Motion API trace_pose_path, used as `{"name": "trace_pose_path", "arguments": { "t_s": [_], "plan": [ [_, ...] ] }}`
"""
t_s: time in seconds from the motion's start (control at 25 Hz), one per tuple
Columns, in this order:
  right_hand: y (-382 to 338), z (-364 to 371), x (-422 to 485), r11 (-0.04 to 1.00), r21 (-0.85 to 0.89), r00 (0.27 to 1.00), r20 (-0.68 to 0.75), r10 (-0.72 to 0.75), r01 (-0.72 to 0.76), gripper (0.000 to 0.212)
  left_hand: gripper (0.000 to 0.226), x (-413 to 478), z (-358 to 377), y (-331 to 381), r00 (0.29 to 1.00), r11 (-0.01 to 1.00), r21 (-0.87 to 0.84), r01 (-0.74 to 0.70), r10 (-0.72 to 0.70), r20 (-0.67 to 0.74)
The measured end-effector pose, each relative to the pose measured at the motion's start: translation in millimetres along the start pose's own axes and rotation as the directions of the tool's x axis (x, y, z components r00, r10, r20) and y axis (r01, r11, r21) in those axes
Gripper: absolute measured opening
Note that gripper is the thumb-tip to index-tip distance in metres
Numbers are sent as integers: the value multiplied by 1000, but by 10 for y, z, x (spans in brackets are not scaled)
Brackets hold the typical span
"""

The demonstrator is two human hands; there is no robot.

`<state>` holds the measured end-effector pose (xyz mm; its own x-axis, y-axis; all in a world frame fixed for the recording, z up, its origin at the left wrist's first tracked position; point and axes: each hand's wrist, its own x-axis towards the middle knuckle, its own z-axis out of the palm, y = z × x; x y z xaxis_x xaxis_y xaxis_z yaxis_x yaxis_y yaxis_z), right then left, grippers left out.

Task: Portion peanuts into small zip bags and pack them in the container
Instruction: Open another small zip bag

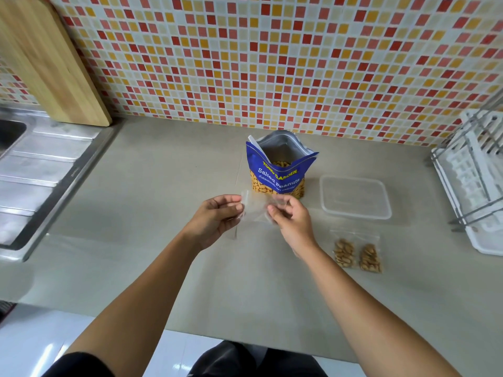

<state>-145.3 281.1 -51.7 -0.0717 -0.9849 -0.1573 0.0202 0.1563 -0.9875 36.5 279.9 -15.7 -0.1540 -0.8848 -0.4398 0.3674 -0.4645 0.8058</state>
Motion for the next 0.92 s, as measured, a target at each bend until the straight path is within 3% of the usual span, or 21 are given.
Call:
{"name": "trace_pose_path", "arguments": {
  "t_s": [0.28, 0.4, 0.6, 0.68, 0.76, 0.88, 0.92],
  "plan": [
    [-479, -66, 43, 982, 138, 990, 43, -138, 131, 30, 12, -104, 426, 289, 981, 968, -249, -13, 60, 183],
    [-609, -151, 43, 972, 130, 980, 12, -197, 193, 33, 23, -89, 554, 363, 971, 960, -270, -68, 126, 202],
    [-822, -360, 18, 942, 126, 950, -72, -303, 310, 45, 27, -71, 662, 484, 933, 922, 175, -346, 319, 168],
    [-904, -366, 32, 944, 142, 954, -94, -286, 297, 34, 28, -72, 706, 516, 934, 907, 230, -352, 323, 155],
    [-982, -393, 43, 938, 240, 968, -53, -244, 249, 9, 28, -53, 713, 555, 936, 909, 231, -347, 318, 153],
    [-1019, -526, 86, 949, 265, 975, 92, -202, 172, 52, 17, -30, 704, 638, 919, 874, 291, -390, 351, 177],
    [-1011, -562, 103, 957, 216, 971, 100, -219, 194, 55, 13, -22, 703, 663, 911, 851, 326, -412, 372, 181]
  ]
}}
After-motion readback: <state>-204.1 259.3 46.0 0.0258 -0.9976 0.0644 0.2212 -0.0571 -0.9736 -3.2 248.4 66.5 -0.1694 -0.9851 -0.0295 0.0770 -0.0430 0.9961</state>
